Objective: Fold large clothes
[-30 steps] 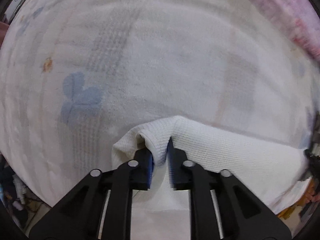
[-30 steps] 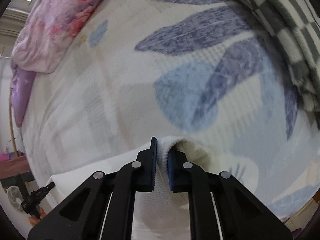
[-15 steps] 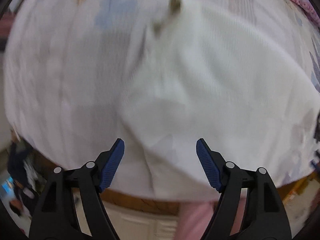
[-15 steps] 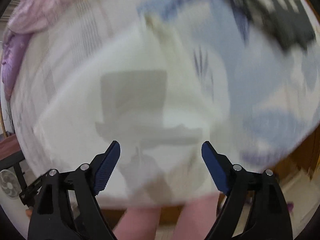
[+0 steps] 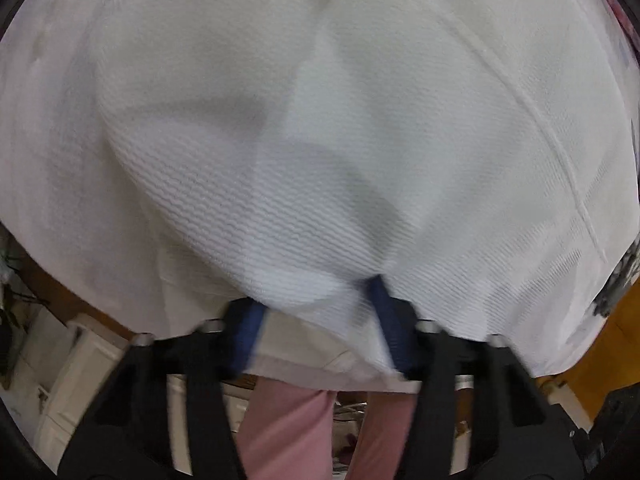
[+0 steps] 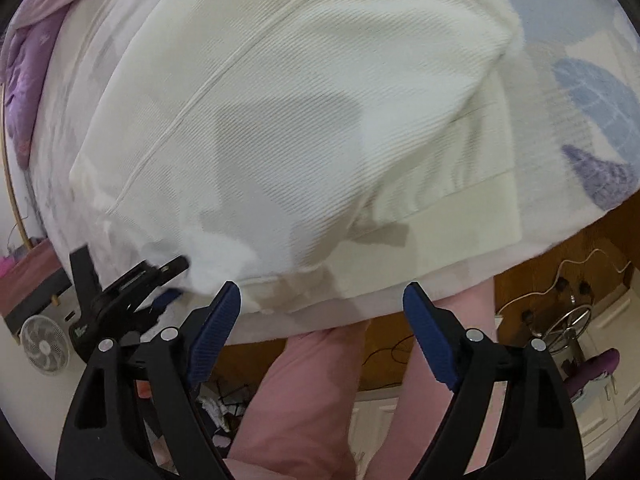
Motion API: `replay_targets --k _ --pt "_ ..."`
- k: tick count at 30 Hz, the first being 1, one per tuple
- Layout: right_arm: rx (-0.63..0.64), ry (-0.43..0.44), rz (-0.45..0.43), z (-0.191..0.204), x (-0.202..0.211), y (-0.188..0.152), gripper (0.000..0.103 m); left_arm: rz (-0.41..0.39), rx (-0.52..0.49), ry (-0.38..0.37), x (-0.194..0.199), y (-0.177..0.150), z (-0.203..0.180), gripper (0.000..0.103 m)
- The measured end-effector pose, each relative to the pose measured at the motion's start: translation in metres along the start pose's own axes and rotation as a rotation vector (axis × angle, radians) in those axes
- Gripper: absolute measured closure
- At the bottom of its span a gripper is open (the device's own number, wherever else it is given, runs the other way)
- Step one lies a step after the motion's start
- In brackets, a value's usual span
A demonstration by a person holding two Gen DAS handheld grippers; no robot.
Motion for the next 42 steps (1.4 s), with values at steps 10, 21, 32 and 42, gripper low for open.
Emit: replay_targets --k 10,21,32,42 --pt "-0.048 0.116 0.142 0.049 -0.047 -0.007 0.023 -0.111 -0.076 -0.04 0.072 -0.016 -0.005 0.098" --pt "-0.075 0.07 0.085 0.021 -0.028 -0.007 0.023 0.05 0.13 -0.194 0.003 0.013 0.015 0.084" --pt "-0.151 0.269 0.151 0.069 -0.073 0.017 0.015 -0.204 -0.063 -0.15 0.09 0.003 -0.022 0.099" --pt "-0.031 0.783 -0.2 0.145 0.014 0.06 0.09 -0.385 -0.15 -0.22 0.154 0.006 -0.03 0.099"
Point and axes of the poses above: each gripper's, at about its wrist camera, not at the fingertips, and x roughly against the way its jaws point, z to its left, y to its top, the point moved 7 cm from there along -x, roughly the way its jaws point, and after that the axes turned 2 degrees about -x, right-handed, at the moved point
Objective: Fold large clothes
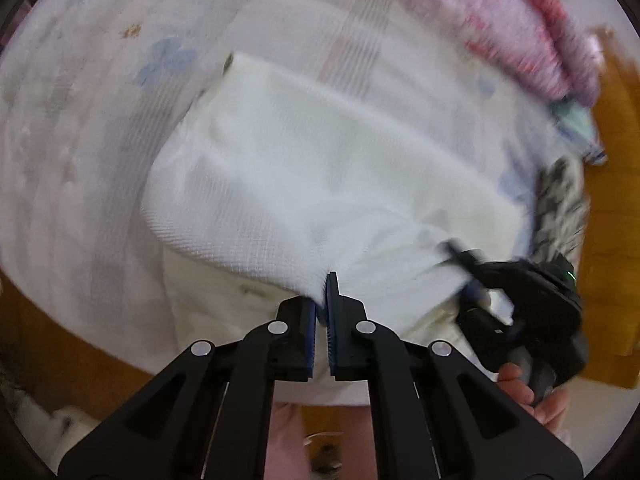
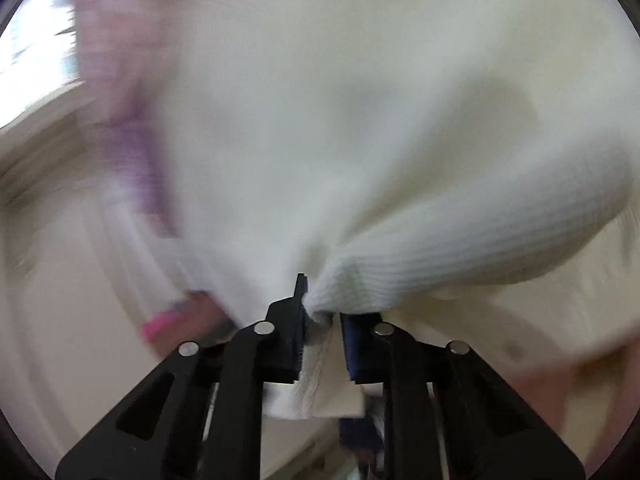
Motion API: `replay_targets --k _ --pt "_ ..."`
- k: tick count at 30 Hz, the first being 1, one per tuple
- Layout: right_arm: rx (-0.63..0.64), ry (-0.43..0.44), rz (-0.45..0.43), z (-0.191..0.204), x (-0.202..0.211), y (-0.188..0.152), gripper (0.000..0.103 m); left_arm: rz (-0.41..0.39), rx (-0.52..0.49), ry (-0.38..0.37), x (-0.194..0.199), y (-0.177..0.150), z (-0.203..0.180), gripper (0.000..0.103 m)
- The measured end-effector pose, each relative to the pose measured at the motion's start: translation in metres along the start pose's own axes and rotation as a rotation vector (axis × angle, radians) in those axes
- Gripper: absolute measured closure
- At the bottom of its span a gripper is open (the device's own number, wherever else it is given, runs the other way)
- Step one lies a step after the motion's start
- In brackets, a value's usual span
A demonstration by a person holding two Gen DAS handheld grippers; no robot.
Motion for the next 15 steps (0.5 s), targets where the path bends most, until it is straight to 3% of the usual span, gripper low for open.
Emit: replay_targets --k 1,3,5,7,8,9,10,11,13,14,15 --pt "0.107 0.033 -0.004 0.017 0.008 -0.005 0.09 -0.018 0.011 -0.018 0.006 0.003 0.004 0.099" --pt "0.258 0.01 0.006 0.017 0.014 -0.021 0.091 -0.061 0.003 -0.037 0.002 0.006 0.002 0.099" --pt "0.322 -0.127 0.063 -0.027 0.003 -0.043 0.091 -0.073 -0.042 0.019 -0.022 -0.003 0.01 0.099" --pt "0.211 -0.371 0.191 -0.114 -0.022 -0.065 0.091 0.032 -0.07 0.094 -0.075 -0.028 0.025 0.098" --pt "0.148 -0.419 0.221 -0.137 -0.025 -0.07 0.085 0.142 -0.066 0.153 -0.109 -0.048 0.039 0.099" --pt "0.036 -0.416 0.215 -0.155 -0.023 -0.075 0.07 0.233 -0.055 0.21 -0.129 -0.065 0.052 0.099" --pt "-0.017 -0.396 0.208 -0.158 -0.021 -0.076 0.066 0.285 -0.036 0.226 -0.14 -0.079 0.061 0.098" --pt "-0.039 -0.38 0.202 -0.153 -0.018 -0.077 0.062 0.275 0.001 0.192 -0.138 -0.088 0.065 0.098" --pt "0.016 -0.429 0.194 -0.141 -0.011 -0.076 0.042 0.285 0.077 0.137 -0.128 -0.101 0.068 0.074" --pt "0.035 -0.454 0.179 -0.135 -0.006 -0.072 0.033 0.301 0.115 0.112 -0.125 -0.106 0.068 0.044" --pt "0.03 -0.451 0.163 -0.133 -0.003 -0.068 0.032 0.296 0.168 0.058 -0.122 -0.109 0.066 0.039"
Point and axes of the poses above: each gripper's, at about its wrist camera, not at the fingertips, and x roughly against the way its jaws point, z to its left, y to its top, the point moved 7 cm from there along -x, roughly the way its jaws point, and after that the axes turned 2 degrees about -x, right-handed, at the moved point
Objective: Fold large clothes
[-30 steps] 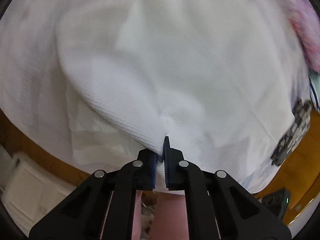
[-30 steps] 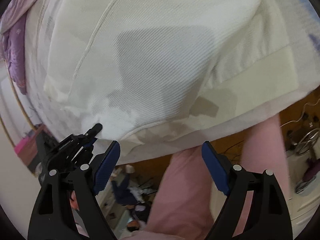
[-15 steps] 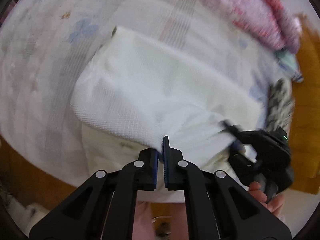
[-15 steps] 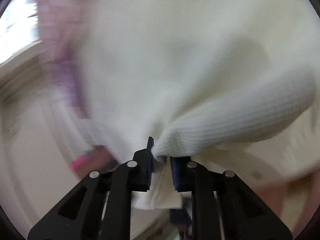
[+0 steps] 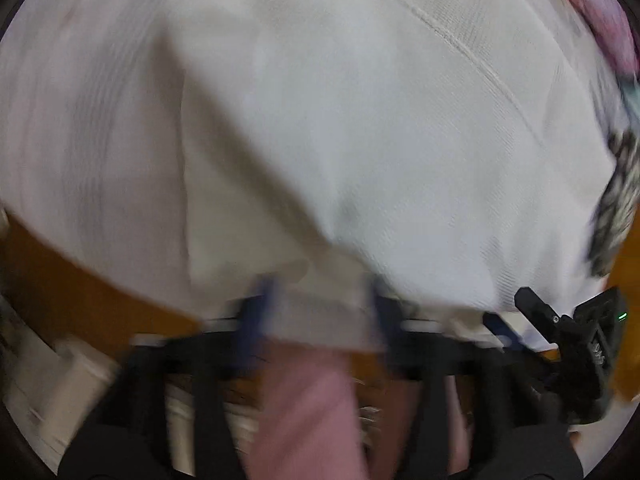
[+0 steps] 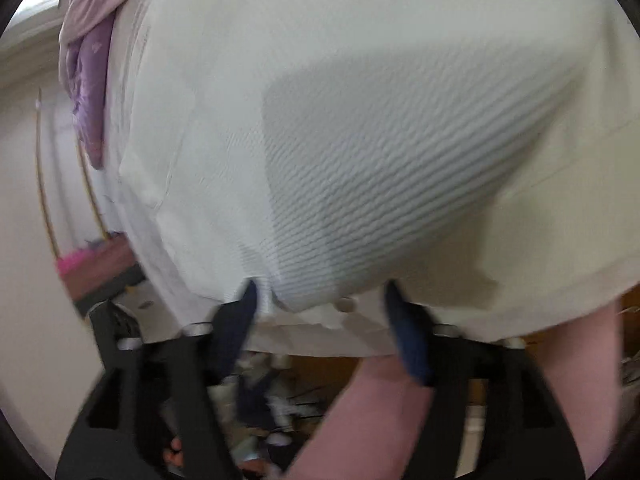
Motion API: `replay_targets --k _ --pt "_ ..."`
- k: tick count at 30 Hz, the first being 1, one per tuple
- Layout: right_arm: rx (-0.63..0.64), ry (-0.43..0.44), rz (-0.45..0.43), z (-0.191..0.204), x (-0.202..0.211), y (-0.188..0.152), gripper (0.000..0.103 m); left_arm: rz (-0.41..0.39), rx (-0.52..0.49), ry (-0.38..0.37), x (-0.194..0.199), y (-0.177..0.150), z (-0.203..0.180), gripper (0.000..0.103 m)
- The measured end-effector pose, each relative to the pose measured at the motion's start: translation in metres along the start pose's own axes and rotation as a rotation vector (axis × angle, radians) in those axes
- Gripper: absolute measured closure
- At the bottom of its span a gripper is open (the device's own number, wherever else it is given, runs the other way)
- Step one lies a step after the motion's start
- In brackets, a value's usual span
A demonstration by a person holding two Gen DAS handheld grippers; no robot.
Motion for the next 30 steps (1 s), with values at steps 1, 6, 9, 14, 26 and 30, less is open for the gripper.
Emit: replay_targets --k 1,6,9,14,26,30 --pt "-0.021 0.012 -0.011 -0.002 0.006 0.005 0.032 -0.005 0.031 -0.064 0.002 -0.002 -0.004 0.038" --pt "-0.163 0.058 -0.077 -0.008 0.005 0.04 0.031 0.067 0.137 -0.213 -0.037 0.016 -0.029 0.043" --pt "-0.105 0.163 -0.131 0.017 0.029 0.049 0.088 0.052 0.207 -0.228 -0.043 0.031 -0.036 0.095" --pt "0.183 0.283 -0.245 0.047 0.085 0.037 0.095 -0.323 -0.078 -0.417 0.054 0.036 -0.066 0.095" --pt "-0.149 -0.024 -0.128 -0.046 0.05 0.032 0.032 -0.094 0.059 -0.116 -0.019 0.01 0.015 0.031" --pt "-0.246 0.057 -0.204 -0.048 0.062 0.064 0.032 -0.155 0.19 -0.033 0.002 0.04 0.063 0.031"
Point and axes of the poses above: each gripper's, at about its wrist camera, not at the fingertips, and x roughly against the way its jaws point, z to its left, y to its top, the point moved 7 cm from there along -x, roughly the way its jaws point, and after that the axes turned 2 degrees about -x, right-handed, at the moved point
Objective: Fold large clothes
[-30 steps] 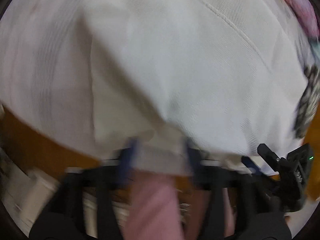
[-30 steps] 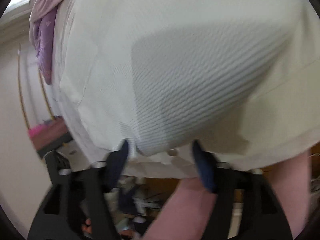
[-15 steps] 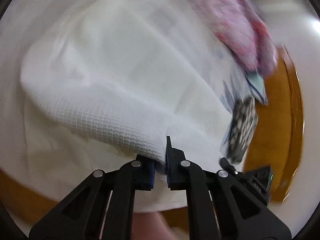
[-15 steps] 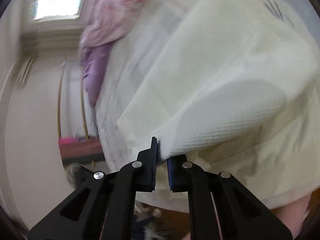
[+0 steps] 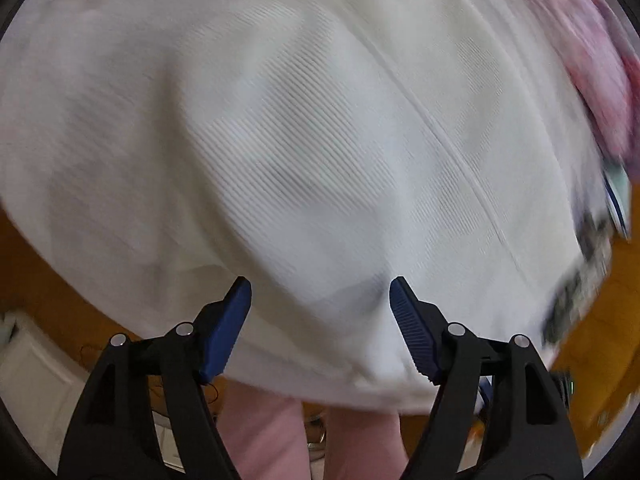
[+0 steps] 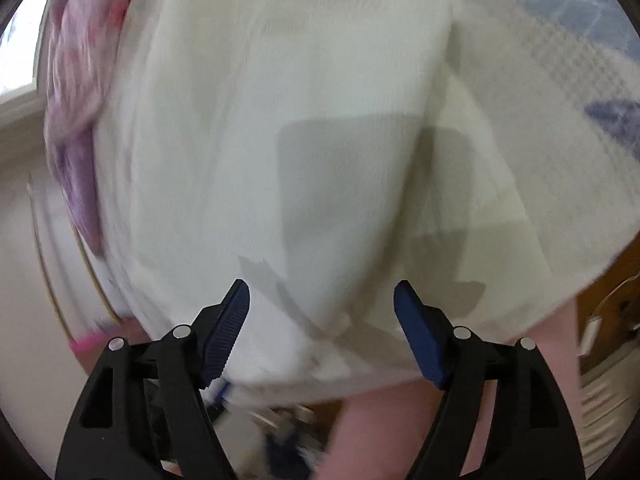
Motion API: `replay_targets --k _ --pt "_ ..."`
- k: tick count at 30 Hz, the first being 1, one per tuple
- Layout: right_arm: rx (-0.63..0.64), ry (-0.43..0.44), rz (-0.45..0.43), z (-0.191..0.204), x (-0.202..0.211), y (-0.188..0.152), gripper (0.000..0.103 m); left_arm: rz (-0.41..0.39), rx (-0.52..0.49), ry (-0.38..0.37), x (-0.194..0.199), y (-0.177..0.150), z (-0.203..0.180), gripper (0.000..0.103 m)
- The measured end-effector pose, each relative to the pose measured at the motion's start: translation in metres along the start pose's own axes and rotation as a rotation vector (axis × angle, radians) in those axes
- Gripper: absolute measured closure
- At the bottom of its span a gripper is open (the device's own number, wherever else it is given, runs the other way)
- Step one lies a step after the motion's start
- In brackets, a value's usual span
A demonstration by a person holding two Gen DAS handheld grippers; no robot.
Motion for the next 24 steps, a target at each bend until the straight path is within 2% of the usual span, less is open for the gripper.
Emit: replay_targets --k 1,2,3,4,5,8,9,11,14,15,16,17,18,19,20,21,22,23,24 --pt "0.004 0.003 -0.011 0.008 -0.003 0.01 0.032 -0.003 0.041 0.024 -0.001 0.009 0.009 0.041" --pt "0.03 0.012 -0.019 0.017 -0.005 0.016 0.039 -0.011 0.09 0.03 -0.003 0.02 0.021 0.056" --pt "0.057 0.002 -0.013 0.023 -0.006 0.018 0.07 -0.002 0.114 0.025 -0.004 0.026 0.027 0.078" --pt "0.087 -0.029 0.003 0.029 -0.005 0.014 0.089 0.008 0.125 -0.002 -0.002 0.027 0.029 0.091" --pt "0.108 -0.047 -0.005 0.031 0.003 0.014 0.099 -0.002 0.119 -0.018 0.004 0.025 0.028 0.091" --pt "0.139 -0.085 -0.031 0.021 0.016 0.006 0.099 -0.03 0.073 -0.066 0.025 0.004 0.032 0.091" --pt "0.121 -0.081 -0.033 0.007 0.016 0.001 0.099 -0.023 0.076 -0.066 0.026 -0.006 0.038 0.098" --pt "0.058 -0.087 -0.031 -0.022 0.021 -0.002 0.099 0.04 0.095 -0.028 0.021 -0.021 0.059 0.1" --pt "0.06 -0.159 -0.019 -0.049 0.009 0.0 0.098 0.051 0.124 0.007 0.009 -0.026 0.086 0.1" --pt "0.069 -0.183 -0.009 -0.052 0.003 0.0 0.098 0.061 0.123 0.036 0.003 -0.026 0.091 0.1" --pt "0.077 -0.196 -0.006 -0.052 -0.002 0.001 0.098 0.088 0.108 0.106 -0.003 -0.026 0.099 0.1" --pt "0.083 -0.209 -0.004 -0.048 -0.004 0.004 0.095 0.111 0.089 0.148 -0.007 -0.026 0.102 0.1" --pt "0.082 -0.243 0.002 -0.045 -0.005 0.006 0.082 0.14 0.061 0.179 -0.009 -0.027 0.105 0.099" --pt "0.075 -0.286 0.017 -0.043 -0.002 0.006 0.074 0.155 0.039 0.177 -0.007 -0.028 0.105 0.099" --pt "0.079 -0.284 0.028 -0.036 -0.001 0.004 0.068 0.15 0.016 0.15 0.0 -0.029 0.103 0.098" --pt "0.097 -0.258 0.041 -0.027 0.003 0.002 0.06 0.138 -0.009 0.14 0.008 -0.03 0.1 0.088" --pt "0.112 -0.252 0.045 -0.024 0.009 0.0 0.053 0.126 -0.036 0.156 0.017 -0.03 0.097 0.071" --pt "0.133 -0.283 0.037 -0.02 0.018 -0.001 0.032 0.109 -0.064 0.176 0.026 -0.029 0.094 0.065" --pt "0.152 -0.333 0.017 -0.017 0.027 0.0 0.019 0.092 -0.087 0.186 0.031 -0.026 0.091 0.064"
Point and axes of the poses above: each gripper's, at about its wrist camera, not at the fingertips, and x roughly against the way its jaws point, z to its left, y to its top, the point moved 7 cm from there along -x, roughly the way its jaws point, and after that the axes turned 2 degrees about -x, right-handed, at the moved point
